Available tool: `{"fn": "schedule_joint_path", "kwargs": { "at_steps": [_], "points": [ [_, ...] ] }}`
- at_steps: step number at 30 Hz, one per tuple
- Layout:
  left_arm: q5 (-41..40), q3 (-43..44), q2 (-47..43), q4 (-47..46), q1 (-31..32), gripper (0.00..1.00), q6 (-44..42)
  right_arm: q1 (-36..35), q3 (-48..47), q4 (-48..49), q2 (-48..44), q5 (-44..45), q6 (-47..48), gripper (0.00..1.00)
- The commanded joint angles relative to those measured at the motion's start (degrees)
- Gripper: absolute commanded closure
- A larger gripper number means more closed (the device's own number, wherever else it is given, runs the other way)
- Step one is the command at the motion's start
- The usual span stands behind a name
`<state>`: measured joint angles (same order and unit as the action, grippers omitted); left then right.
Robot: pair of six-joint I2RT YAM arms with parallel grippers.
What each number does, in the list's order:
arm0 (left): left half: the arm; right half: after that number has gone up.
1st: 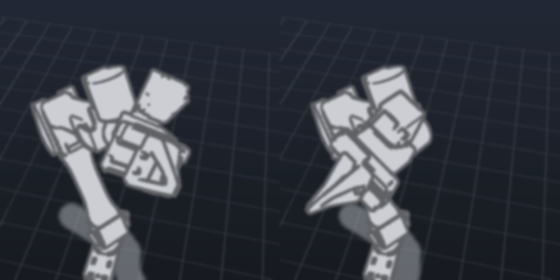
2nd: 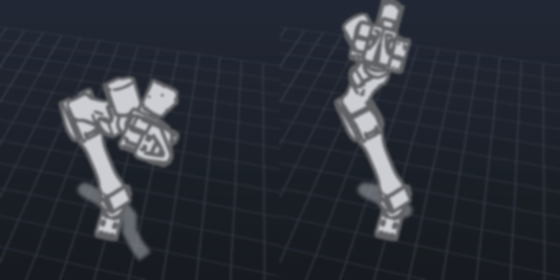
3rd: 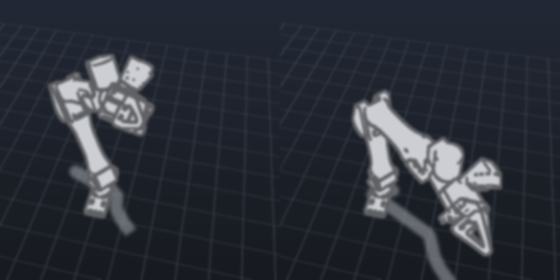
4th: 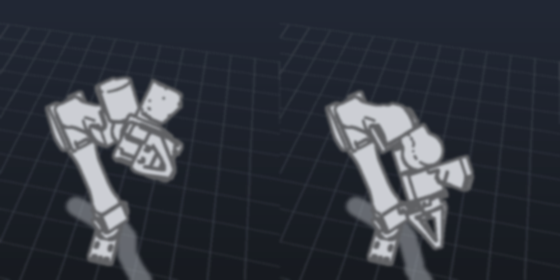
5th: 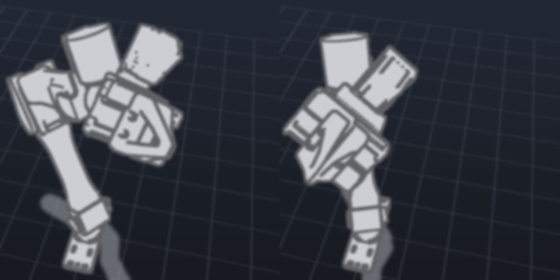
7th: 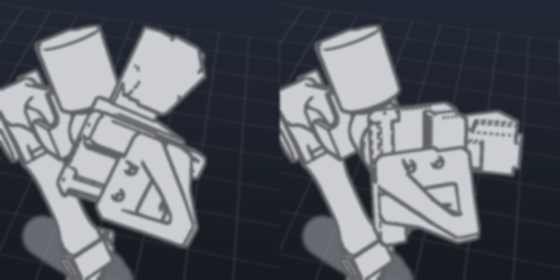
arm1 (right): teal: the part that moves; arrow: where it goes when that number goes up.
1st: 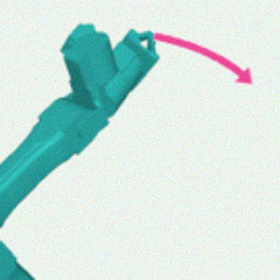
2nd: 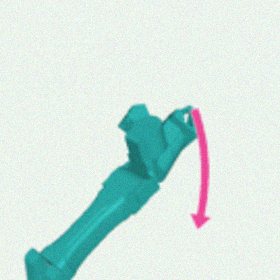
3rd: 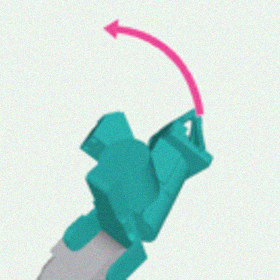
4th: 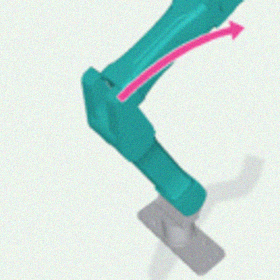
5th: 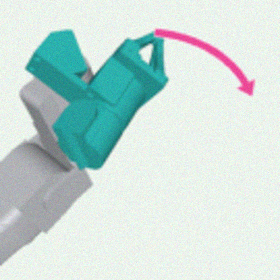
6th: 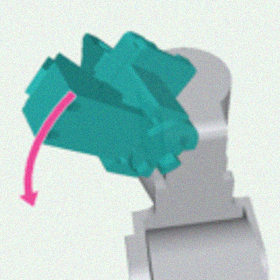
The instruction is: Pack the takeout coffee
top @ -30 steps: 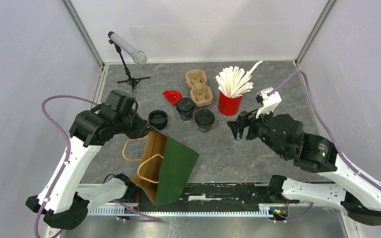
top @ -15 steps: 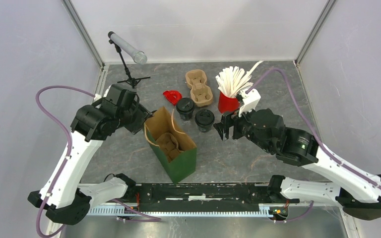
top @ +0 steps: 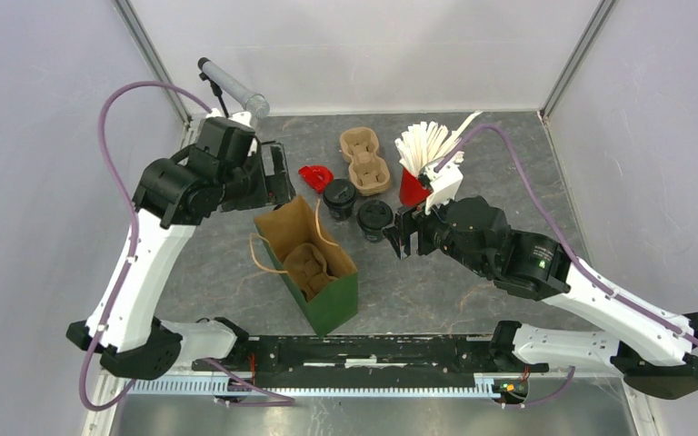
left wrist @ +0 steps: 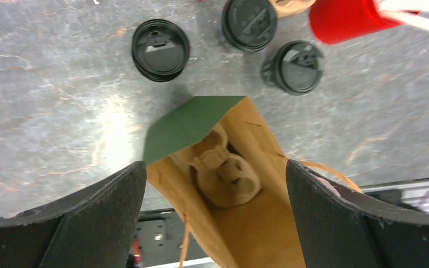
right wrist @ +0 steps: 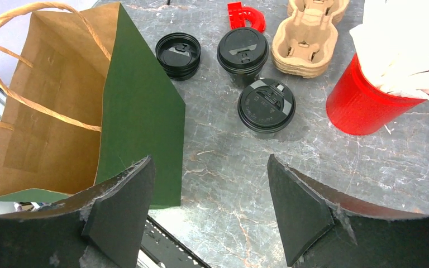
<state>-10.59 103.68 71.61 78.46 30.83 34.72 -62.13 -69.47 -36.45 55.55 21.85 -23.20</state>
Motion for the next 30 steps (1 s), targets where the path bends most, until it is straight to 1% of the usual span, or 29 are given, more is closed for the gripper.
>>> {"fn": "schedule_joint_path", "kwargs": {
  "at_steps": [1,5,7,9,11,13,14,15,17,19,20,22,24,25,28,30],
  "points": [
    [-1.8,0.1,3.8,4.0,-0.2,0.0,-14.9,-0.1,-1.7,3.9,-1.4,-1.2,4.4,0.18],
    [3.5,-2.3,5.0,1.2,-0.1,0.0,-20.5,-0.1,-0.6,5.9,-3.4,-2.0,9.5,0.12],
    [7.9,-3.9,4.4,-1.9,-0.2,0.0,-26.0,-0.1,-0.4,5.9,-4.3,-1.0,11.0,0.11],
    [9.0,-4.7,4.0,-2.7,-0.2,0.01,-30.0,-0.1,-0.3,5.8,-5.1,0.1,11.7,0.11],
    [7.6,-4.5,4.9,-2.2,-0.2,0.08,-32.4,-0.1,0.5,5.7,-6.0,1.0,11.9,0.11],
    [9.4,-3.5,7.1,-0.3,-0.2,0.14,-34.6,-0.1,1.6,6.3,-6.9,1.6,12.5,0.11],
    [10.3,-3.0,8.6,1.2,-0.2,0.16,-37.0,-0.1,2.0,6.4,-7.3,2.3,12.6,0.11],
    [11.6,-2.3,10.1,2.5,-0.2,0.18,-37.4,-0.1,2.4,6.5,-7.7,3.0,12.6,0.11],
    [10.9,-1.2,11.9,4.3,-0.2,0.25,-37.7,-0.1,3.2,6.8,-8.5,4.7,12.6,0.11],
    [10.8,-1.3,12.0,3.5,-0.2,0.28,-37.8,-0.1,4.3,7.9,-9.4,5.3,13.0,0.11],
    [10.8,-1.8,11.8,2.6,-0.1,0.32,-37.8,-0.1,5.0,8.6,-9.8,5.4,13.2,0.11],
    [10.7,-2.8,11.5,0.6,-0.1,0.51,-38.0,-0.1,5.6,9.2,-9.9,5.5,13.2,0.11],
    [11.7,-2.7,11.9,1.1,-0.1,0.7,-37.2,-0.1,5.2,9.0,-9.0,6.0,12.6,0.11],
    [12.6,-2.4,12.3,2.3,-0.1,0.77,-36.4,-0.1,4.9,8.7,-8.4,6.0,12.4,0.11],
    [16.8,-1.4,12.8,5.5,-0.2,0.93,-31.3,0.0,3.4,6.8,-5.3,8.2,10.8,0.11],
    [18.8,-0.9,11.5,6.1,-0.2,0.96,-27.3,0.2,2.1,5.5,-2.7,10.9,8.8,0.1]
  ]
}}
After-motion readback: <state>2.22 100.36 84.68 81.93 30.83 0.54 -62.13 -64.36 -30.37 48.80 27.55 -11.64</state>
